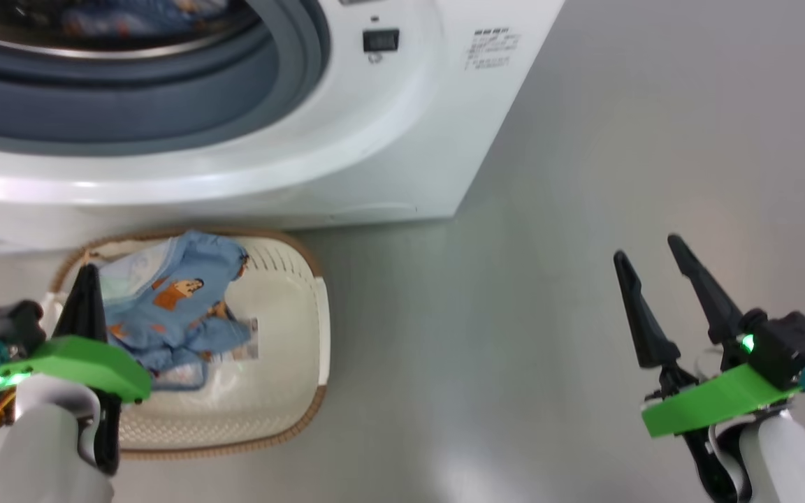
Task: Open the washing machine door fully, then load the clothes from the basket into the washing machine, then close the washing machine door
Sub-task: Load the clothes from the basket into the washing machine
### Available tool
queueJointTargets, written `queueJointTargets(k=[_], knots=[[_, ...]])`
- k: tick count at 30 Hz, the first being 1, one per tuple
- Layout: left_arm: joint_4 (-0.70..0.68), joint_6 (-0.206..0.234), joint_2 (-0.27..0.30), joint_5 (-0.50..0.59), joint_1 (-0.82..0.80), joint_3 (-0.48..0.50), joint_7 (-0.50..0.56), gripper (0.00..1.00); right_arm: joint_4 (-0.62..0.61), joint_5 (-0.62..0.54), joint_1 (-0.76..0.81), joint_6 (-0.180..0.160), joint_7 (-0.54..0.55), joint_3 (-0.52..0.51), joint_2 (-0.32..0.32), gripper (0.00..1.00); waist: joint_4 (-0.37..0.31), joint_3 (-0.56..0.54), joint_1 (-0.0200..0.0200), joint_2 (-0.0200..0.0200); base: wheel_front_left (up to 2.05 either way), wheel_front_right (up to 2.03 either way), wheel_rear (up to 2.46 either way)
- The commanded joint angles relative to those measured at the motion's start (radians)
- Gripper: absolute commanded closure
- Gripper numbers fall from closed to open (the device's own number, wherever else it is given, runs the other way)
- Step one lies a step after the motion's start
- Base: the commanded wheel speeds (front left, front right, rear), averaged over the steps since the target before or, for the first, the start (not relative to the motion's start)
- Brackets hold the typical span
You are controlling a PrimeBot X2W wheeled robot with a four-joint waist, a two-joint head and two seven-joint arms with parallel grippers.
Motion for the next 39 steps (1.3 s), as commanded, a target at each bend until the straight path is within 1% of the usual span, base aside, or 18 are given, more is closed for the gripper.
queueJointTargets(k=[1, 8, 13, 21, 26, 33, 36, 39], knots=[[-0.033, -0.005, 0.032, 0.011, 0.033, 0.035, -0.009, 1.0, -0.017, 0.009, 0.035, 0.002, -0.005, 0.023, -0.011, 0.0, 0.011, -0.08, 0.0, -0.0001, 0.0, 0.0, 0.0], [-0.161, -0.01, 0.023, 0.046, 0.127, 0.069, -0.009, 1.0, -0.011, 0.021, 0.097, 0.002, -0.005, -0.007, -0.006, 0.0, 0.014, -0.168, 0.0, -0.0001, 0.0, 0.0, 0.0], [-0.259, -0.011, 0.024, 0.043, 0.192, 0.06, -0.009, 1.0, -0.008, 0.026, 0.139, 0.002, -0.005, -0.025, -0.003, 0.0, 0.014, -0.218, 0.0, -0.0001, 0.0, 0.0, 0.0], [-0.42, -0.011, 0.044, 0.041, 0.294, 0.051, -0.009, 1.0, -0.009, 0.032, 0.202, 0.002, -0.005, -0.055, -0.004, 0.0, 0.018, -0.276, 0.0, -0.0001, 0.0, 0.0, 0.0], [-0.537, -0.011, 0.042, 0.051, 0.37, 0.06, -0.009, 1.0, -0.011, 0.033, 0.223, 0.002, -0.005, -0.062, -0.006, 0.0, 0.015, -0.297, 0.0, -0.0001, 0.0, 0.0, 0.0], [-0.687, -0.011, 0.007, 0.074, 0.51, 0.101, -0.009, 1.0, -0.01, 0.035, 0.233, 0.002, -0.005, -0.066, -0.008, 0.0, 0.001, -0.311, 0.0, -0.0001, 0.0, 0.0, 0.0], [-0.729, -0.009, -0.018, 0.08, 0.559, 0.114, -0.009, 1.0, -0.01, 0.035, 0.234, 0.002, -0.005, -0.065, -0.006, 0.0, -0.003, -0.313, 0.0, -0.0001, 0.0, 0.0, 0.0], [-0.747, -0.009, -0.032, 0.079, 0.58, 0.123, -0.009, 1.0, -0.01, 0.035, 0.234, 0.002, -0.005, -0.066, -0.005, 0.0, -0.005, -0.315, 0.0, -0.0001, 0.0, 0.0, 0.0]])
